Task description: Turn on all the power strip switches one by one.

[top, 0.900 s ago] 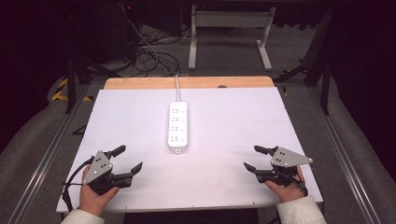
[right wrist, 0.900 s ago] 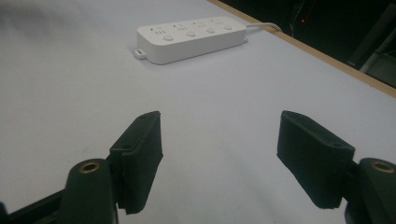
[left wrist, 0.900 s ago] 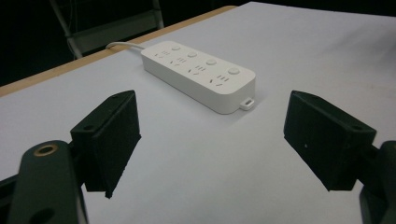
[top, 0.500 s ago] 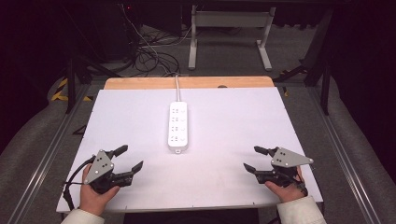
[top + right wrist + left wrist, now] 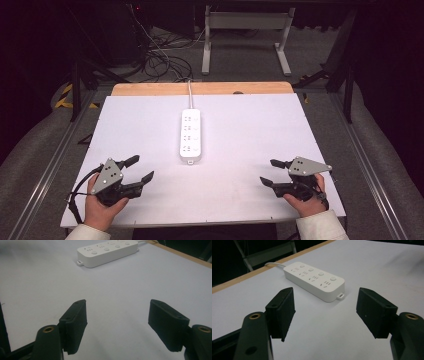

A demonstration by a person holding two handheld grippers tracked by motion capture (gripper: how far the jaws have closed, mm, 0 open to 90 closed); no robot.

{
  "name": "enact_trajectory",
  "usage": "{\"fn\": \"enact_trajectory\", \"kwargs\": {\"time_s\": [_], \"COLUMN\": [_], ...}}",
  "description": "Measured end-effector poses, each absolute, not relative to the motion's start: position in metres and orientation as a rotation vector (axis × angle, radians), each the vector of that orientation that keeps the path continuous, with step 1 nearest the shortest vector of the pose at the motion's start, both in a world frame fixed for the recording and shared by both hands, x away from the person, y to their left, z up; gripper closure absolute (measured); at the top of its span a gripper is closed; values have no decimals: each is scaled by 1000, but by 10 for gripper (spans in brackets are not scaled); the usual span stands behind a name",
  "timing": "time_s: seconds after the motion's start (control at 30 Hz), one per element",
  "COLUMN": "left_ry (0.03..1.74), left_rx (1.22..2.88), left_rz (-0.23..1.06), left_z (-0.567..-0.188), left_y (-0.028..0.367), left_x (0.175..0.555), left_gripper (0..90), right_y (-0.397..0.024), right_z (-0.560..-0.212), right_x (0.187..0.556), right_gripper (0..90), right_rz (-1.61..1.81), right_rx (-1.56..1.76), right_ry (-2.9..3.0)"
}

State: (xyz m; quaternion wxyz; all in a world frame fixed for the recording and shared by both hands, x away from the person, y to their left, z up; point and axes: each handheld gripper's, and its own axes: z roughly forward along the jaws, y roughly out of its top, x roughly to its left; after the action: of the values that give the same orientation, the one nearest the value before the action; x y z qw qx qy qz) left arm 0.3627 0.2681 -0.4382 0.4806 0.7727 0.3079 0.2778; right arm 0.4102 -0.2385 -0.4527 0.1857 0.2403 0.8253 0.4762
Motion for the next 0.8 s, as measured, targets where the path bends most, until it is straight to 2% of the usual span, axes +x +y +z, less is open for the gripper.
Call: {"fn": "enact_trajectory", "kwargs": {"time_s": [0.13,0.2,0.27,0.4,0.8], "left_ry": [747,768,763,747,729], "left_rx": [1907,1952,1965,1975,1979], "left_rz": [674,611,600,617,599], "left_z": [-434,-433,-432,-428,-410], "left_y": [267,266,265,260,236], "left_x": [364,368,370,373,396], "left_gripper": [334,335,340,385,426], "right_y": [-237,-236,-236,-236,-236], "right_z": [-453,-453,-452,-452,-452], "right_x": [409,408,408,407,407], "right_gripper": [318,318,317,315,315], "right_rz": [1329,1328,1330,1331,1338], "right_rx": [652,641,638,637,632], "right_ry": [2311,2305,2301,2301,2302]}}
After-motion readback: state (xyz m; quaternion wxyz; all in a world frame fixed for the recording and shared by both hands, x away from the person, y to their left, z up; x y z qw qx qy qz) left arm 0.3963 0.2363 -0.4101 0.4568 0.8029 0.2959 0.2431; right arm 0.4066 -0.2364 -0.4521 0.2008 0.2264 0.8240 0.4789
